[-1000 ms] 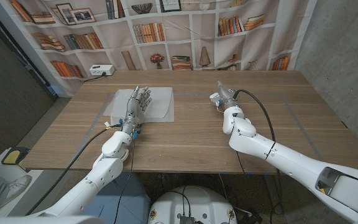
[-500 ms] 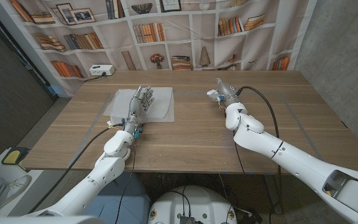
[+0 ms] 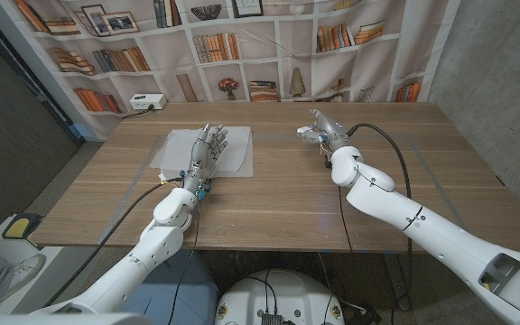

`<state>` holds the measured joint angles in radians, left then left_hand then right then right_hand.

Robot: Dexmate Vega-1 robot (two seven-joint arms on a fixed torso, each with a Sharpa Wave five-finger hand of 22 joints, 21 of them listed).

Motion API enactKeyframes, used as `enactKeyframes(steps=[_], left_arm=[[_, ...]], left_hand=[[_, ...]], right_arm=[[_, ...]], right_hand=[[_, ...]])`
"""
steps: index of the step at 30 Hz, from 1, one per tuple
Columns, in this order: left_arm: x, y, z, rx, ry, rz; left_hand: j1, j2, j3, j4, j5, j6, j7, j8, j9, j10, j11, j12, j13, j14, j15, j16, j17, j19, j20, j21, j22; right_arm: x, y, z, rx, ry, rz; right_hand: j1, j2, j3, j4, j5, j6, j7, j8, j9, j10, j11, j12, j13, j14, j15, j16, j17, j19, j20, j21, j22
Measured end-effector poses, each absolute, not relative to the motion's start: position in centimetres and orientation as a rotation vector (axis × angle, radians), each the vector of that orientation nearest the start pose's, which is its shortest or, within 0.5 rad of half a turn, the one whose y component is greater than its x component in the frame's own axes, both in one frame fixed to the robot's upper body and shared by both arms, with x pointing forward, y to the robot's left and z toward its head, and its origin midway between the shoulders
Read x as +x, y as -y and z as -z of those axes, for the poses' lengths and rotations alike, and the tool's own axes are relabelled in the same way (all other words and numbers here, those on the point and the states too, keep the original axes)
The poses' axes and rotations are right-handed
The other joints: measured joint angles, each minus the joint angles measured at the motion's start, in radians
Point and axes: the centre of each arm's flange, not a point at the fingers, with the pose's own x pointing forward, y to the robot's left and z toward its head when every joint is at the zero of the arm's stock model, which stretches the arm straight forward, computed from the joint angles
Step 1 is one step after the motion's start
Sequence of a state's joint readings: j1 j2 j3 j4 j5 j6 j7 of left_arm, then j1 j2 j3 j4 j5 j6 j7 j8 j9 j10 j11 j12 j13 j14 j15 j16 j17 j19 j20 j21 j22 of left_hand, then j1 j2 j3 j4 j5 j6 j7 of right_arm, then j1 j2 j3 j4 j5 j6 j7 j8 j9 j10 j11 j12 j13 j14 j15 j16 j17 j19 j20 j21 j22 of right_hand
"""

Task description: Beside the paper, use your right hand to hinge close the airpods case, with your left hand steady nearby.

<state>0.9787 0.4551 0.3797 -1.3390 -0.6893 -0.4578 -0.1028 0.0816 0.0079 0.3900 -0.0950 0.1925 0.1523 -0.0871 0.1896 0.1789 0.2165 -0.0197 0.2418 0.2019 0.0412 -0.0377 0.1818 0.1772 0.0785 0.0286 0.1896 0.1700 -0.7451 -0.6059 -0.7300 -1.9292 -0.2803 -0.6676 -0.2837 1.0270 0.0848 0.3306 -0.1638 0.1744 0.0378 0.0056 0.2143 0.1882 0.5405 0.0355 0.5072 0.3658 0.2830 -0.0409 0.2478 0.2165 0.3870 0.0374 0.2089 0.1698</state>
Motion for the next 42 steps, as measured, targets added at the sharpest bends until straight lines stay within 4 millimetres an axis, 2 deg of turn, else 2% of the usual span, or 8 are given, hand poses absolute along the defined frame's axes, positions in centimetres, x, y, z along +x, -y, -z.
enactKeyframes(steps=[5,9,13,20,24,33,36,42], left_arm=[[62.2,-25.0,8.2,-0.139,0.656,0.323],[62.2,-24.8,8.2,-0.137,0.655,0.33],[62.1,-24.6,8.2,-0.134,0.657,0.338],[62.0,-24.2,8.1,-0.129,0.662,0.354],[61.9,-23.9,8.1,-0.127,0.663,0.363],[61.9,-22.6,7.8,-0.119,0.664,0.406],[61.9,-22.3,7.8,-0.114,0.662,0.421],[62.0,-21.5,7.7,-0.101,0.66,0.451]], left_hand=[[-0.005,0.005,0.0,0.0,0.0,0.058,0.017,0.015,0.0,0.003,0.004,0.0,0.0,0.0,0.0,0.0,0.0,0.0,0.0,0.0,0.0],[-0.005,0.005,-0.003,-0.003,0.0,0.092,0.026,0.026,0.0,0.035,-0.007,0.009,0.0,0.01,-0.002,0.0,0.0,0.0,0.0,0.0,0.0],[-0.009,0.009,-0.004,-0.004,0.0,0.121,0.028,0.027,0.0,0.07,-0.016,0.022,0.005,0.033,-0.007,0.008,0.0,0.0,0.0,0.0,0.0],[-0.009,0.009,-0.004,-0.004,0.0,0.147,0.02,0.033,0.003,0.082,-0.011,0.028,0.007,0.04,0.0,0.008,0.0,-0.004,0.004,0.0,0.0],[-0.009,0.009,-0.007,-0.001,0.0,0.191,0.012,0.041,0.005,0.033,-0.013,0.009,0.01,0.048,-0.002,0.008,0.0,-0.002,0.009,0.0,0.0],[-0.014,0.014,-0.008,0.0,0.0,0.223,0.015,0.041,0.004,0.024,-0.015,0.003,0.01,0.047,-0.003,0.008,0.002,-0.002,0.009,0.0,0.0],[-0.015,0.015,-0.008,0.0,0.0,0.231,0.017,0.041,0.002,0.009,-0.015,0.0,0.01,0.036,-0.013,0.003,0.002,-0.011,0.007,0.0,0.0],[-0.017,0.017,-0.011,-0.003,0.0,0.237,0.019,0.035,0.002,-0.049,-0.009,-0.024,0.007,-0.012,0.0,-0.008,0.001,-0.031,0.009,-0.005,0.0]], right_arm=[[57.4,14.3,-2.5,-0.987,0.546,0.142],[57.1,13.9,-2.8,-0.987,0.563,0.135],[56.7,13.5,-3.2,-0.99,0.582,0.126],[56.1,12.9,-3.7,-0.999,0.611,0.114],[55.9,12.7,-4.0,-1.008,0.629,0.115],[55.0,11.9,-4.6,-1.02,0.672,0.108],[54.8,11.7,-4.8,-1.022,0.686,0.106],[54.4,11.2,-5.1,-1.02,0.712,0.1]], right_hand=[[0.0,0.0,-0.004,0.004,0.004,0.005,-0.005,0.0,0.0,0.0,0.0,0.0,0.0,0.0,0.0,0.0,0.0,0.002,0.002,0.0,0.0],[0.0,0.0,-0.004,0.004,0.004,0.005,-0.005,0.0,0.0,0.0,0.0,0.0,0.0,0.0,0.0,0.0,0.0,0.004,0.004,0.0,0.0],[0.0,0.0,-0.008,0.008,0.004,0.005,-0.005,-0.004,0.0,0.0,0.0,0.0,0.0,0.0,0.0,0.0,0.0,0.004,0.004,0.0,0.0],[0.0,0.0,-0.008,0.008,0.003,0.005,-0.005,-0.004,0.0,0.0,0.0,0.0,0.0,0.0,0.0,0.0,0.0,0.004,0.004,0.0,0.0],[0.005,0.001,-0.015,0.01,0.003,0.005,-0.005,-0.004,0.0,0.0,0.0,0.012,0.0,0.0,0.0,0.0,0.0,0.004,0.004,0.0,0.0],[0.006,0.003,-0.019,0.014,0.002,0.005,-0.005,-0.004,0.0,0.0,0.0,0.012,0.0,0.011,0.0,0.0,0.005,0.004,0.004,-0.006,0.0],[0.004,0.005,-0.019,0.014,0.002,0.005,-0.005,-0.004,0.0,0.0,0.0,0.012,0.0,0.011,0.0,0.0,0.005,0.004,0.004,-0.006,0.0],[0.001,0.008,-0.023,0.018,0.002,0.005,-0.005,-0.011,0.0,0.0,0.0,0.012,0.0,0.011,0.0,0.0,0.004,0.004,0.004,-0.006,0.0]])
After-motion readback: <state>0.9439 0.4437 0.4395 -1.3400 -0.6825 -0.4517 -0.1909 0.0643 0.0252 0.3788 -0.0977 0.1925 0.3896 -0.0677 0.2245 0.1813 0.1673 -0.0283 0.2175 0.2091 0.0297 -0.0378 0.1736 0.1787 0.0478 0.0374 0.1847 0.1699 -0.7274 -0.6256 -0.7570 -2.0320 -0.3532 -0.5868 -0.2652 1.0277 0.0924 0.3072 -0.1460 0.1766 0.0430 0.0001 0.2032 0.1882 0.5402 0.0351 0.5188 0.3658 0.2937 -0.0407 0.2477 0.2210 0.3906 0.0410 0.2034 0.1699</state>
